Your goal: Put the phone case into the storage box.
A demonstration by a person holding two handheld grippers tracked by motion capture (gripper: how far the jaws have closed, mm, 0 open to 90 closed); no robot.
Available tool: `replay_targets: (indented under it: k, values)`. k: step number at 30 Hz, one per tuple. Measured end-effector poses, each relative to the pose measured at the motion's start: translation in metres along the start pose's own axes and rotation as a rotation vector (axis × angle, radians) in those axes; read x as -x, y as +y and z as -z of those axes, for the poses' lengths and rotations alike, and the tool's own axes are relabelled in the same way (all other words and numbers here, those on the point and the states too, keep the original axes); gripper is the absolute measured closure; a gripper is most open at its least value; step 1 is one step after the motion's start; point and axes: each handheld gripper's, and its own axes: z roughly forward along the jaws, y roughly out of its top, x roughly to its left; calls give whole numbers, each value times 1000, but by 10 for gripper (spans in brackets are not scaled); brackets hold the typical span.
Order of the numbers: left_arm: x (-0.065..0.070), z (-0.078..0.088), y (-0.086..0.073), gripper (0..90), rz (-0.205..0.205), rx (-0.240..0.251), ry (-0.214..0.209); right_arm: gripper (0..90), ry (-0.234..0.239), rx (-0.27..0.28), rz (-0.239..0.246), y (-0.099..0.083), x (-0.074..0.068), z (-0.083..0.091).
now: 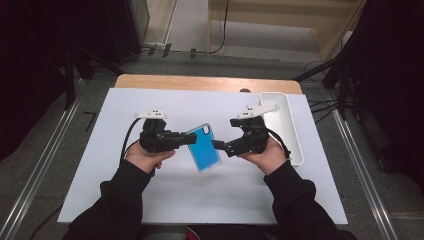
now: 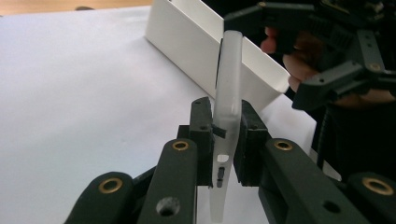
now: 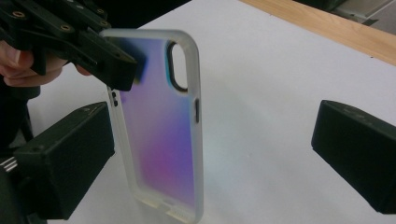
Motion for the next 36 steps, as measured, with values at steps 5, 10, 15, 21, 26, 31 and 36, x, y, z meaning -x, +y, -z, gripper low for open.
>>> replay_targets:
  k: [5, 10, 15, 21, 26, 31, 36]
  values:
    - [-1, 3, 1, 791, 23, 17, 39, 0, -24, -4, 2, -1, -6, -5]
    - [-3, 5, 2, 791, 74, 10, 78, 0, -46, 0, -15, -3, -10, -10]
    - [-4, 8, 3, 791, 92, 33, 114, 0, -84, 21, -1, -4, -14, -13]
    - [-3, 10, 5, 791, 98, 46, 160, 0, -111, 49, -1, -5, -19, -15]
    - [-2, 10, 7, 791, 110, 45, 197, 0, -117, 51, 1, -8, -23, -21]
    - [-2, 10, 8, 792, 113, 59, 216, 0, -123, 53, 0, -11, -28, -27]
    - [-2, 9, 8, 792, 126, 49, 214, 0, -120, 61, 0, -13, -31, -31]
